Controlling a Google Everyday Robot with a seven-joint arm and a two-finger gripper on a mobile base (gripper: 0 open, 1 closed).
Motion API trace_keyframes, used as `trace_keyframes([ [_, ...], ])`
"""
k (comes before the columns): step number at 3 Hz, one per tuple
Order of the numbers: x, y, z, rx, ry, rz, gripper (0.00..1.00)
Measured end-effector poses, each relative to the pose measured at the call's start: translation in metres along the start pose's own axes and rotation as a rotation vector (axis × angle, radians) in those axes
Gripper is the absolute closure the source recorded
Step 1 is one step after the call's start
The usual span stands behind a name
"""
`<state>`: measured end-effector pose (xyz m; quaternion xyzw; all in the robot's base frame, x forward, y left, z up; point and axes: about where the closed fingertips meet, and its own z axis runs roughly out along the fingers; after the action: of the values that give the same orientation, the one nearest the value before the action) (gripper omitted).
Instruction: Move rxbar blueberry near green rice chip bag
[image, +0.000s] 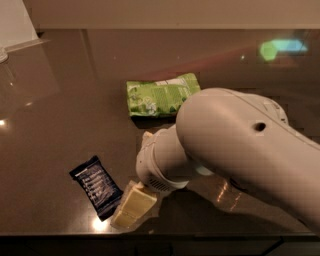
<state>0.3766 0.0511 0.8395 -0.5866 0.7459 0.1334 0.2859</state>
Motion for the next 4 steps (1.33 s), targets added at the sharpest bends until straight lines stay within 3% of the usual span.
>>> trace_keyframes([
  [2, -0.017, 0.032, 0.025, -0.112, -0.035, 0.022, 0.00],
  [3, -0.026, 0.043, 0.032, -0.156, -0.055, 0.022, 0.11],
  [4, -0.034, 0.049, 0.034, -0.175, -0.076, 0.021, 0.29],
])
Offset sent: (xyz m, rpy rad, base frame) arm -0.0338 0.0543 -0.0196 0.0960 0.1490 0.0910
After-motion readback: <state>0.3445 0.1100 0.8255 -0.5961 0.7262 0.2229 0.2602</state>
